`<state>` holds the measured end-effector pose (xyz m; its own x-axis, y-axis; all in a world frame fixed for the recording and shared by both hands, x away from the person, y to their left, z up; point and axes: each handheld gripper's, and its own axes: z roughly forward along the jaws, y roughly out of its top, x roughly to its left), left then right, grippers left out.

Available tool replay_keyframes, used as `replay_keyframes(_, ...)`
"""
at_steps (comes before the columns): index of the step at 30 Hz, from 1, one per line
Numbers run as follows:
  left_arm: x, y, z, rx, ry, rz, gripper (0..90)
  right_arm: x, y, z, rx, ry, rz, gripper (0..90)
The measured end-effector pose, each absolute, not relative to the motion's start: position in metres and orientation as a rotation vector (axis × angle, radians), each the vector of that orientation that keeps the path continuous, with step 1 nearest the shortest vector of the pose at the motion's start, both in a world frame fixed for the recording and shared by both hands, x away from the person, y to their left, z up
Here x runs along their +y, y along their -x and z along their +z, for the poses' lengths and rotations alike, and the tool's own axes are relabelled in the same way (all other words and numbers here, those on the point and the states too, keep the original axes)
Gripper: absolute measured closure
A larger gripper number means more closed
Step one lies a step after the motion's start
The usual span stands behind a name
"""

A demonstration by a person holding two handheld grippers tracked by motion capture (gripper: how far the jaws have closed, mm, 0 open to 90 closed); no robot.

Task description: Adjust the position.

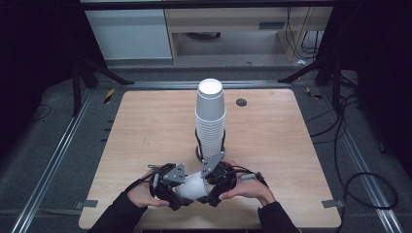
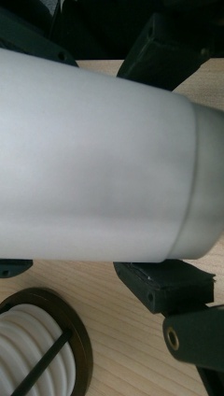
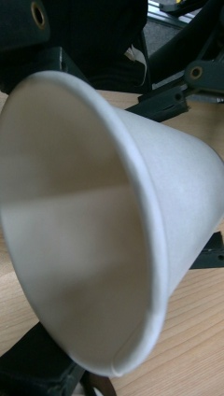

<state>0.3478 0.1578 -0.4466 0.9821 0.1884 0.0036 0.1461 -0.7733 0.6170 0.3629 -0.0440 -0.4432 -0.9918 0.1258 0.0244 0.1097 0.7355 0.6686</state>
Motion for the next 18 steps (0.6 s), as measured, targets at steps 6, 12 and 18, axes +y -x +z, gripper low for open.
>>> replay_keyframes(6,0.157,-0.347,-0.447,0.219,-2.474,0.08,21.5,-0.042,-0.362,-0.443,2.914,-0.181,1.124,7.0)
replay_keyframes(12,0.159,-0.348,-0.446,0.221,-2.463,0.085,22.0,-0.043,-0.362,-0.442,2.89,-0.182,1.155,5.4)
replay_keyframes(18,0.168,-0.352,-0.443,0.25,-2.442,0.094,22.0,-0.053,-0.364,-0.433,2.847,-0.216,1.223,4.0)
